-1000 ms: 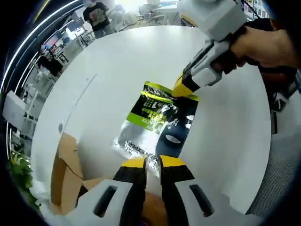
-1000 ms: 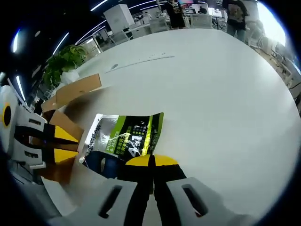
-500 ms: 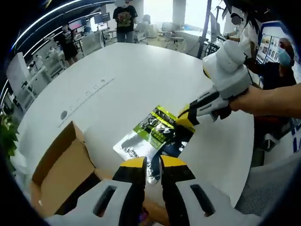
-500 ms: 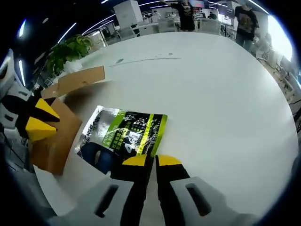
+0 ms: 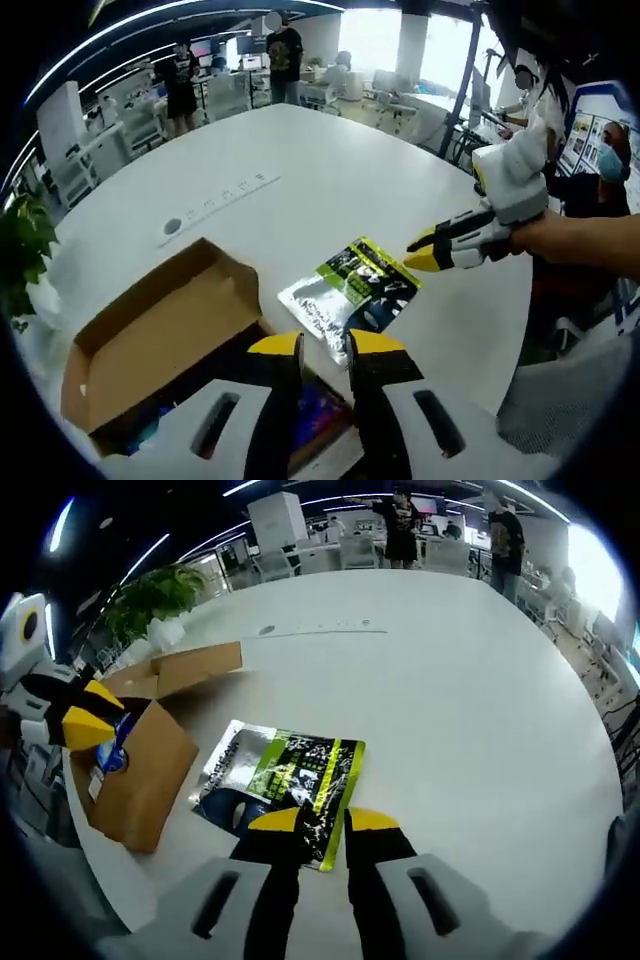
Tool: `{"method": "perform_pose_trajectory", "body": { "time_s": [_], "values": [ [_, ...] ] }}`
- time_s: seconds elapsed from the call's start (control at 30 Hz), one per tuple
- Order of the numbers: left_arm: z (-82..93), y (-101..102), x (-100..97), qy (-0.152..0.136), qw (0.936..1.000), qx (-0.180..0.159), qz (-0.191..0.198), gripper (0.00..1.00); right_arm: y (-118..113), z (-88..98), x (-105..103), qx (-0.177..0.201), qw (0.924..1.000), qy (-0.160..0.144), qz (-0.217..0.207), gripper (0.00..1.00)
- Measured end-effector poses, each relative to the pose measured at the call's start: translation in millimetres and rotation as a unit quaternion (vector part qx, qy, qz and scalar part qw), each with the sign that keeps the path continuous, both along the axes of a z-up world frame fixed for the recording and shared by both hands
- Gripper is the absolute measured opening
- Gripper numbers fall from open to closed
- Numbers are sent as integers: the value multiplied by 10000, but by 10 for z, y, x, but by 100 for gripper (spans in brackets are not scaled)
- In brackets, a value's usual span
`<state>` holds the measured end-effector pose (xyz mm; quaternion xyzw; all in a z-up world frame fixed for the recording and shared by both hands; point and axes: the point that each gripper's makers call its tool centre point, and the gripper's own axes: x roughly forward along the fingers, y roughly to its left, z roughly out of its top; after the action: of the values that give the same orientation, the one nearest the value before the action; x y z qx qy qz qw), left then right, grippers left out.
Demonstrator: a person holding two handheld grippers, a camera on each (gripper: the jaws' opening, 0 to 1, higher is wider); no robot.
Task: Operate the shoe box by opening the lid, removing the specified soft item, and placing it in the target area until the item is outside and the box remains undamaged.
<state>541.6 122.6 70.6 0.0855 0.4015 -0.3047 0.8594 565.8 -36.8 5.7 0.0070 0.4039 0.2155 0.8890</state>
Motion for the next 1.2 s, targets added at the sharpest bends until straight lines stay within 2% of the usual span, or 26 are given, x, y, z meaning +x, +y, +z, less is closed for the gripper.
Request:
{"method": "perform_pose_trajectory", "body": {
  "time_s": [0.2, 0.3, 0.47, 0.63, 0.83, 1.0, 1.2],
  "values": [
    [69, 251, -116, -47, 9998, -41, 183, 27, 180, 251, -108, 74, 9996, -189, 209, 21],
    [110, 394, -167, -16, 9992, -192, 347, 28, 335, 401, -152, 184, 9988, -297, 353, 22],
    [151, 759, -250, 7, 9963, -432, 744, 36, 631, 620, -229, 396, 9963, -447, 620, 24],
    [130, 1155, -336, 5, 9935, -450, 1044, 39, 999, 788, -318, 577, 9928, -548, 890, 24],
    [115, 1618, -461, 3, 9885, -557, 1405, 42, 1375, 864, -371, 755, 9893, -607, 1093, 24],
    [103, 1906, -543, -30, 9858, -592, 1571, 43, 1704, 871, -429, 831, 9856, -618, 1339, 24],
    [82, 2184, -627, -11, 9815, -736, 1767, 45, 2105, 799, -490, 934, 9810, -490, 1629, 23]
  ]
}}
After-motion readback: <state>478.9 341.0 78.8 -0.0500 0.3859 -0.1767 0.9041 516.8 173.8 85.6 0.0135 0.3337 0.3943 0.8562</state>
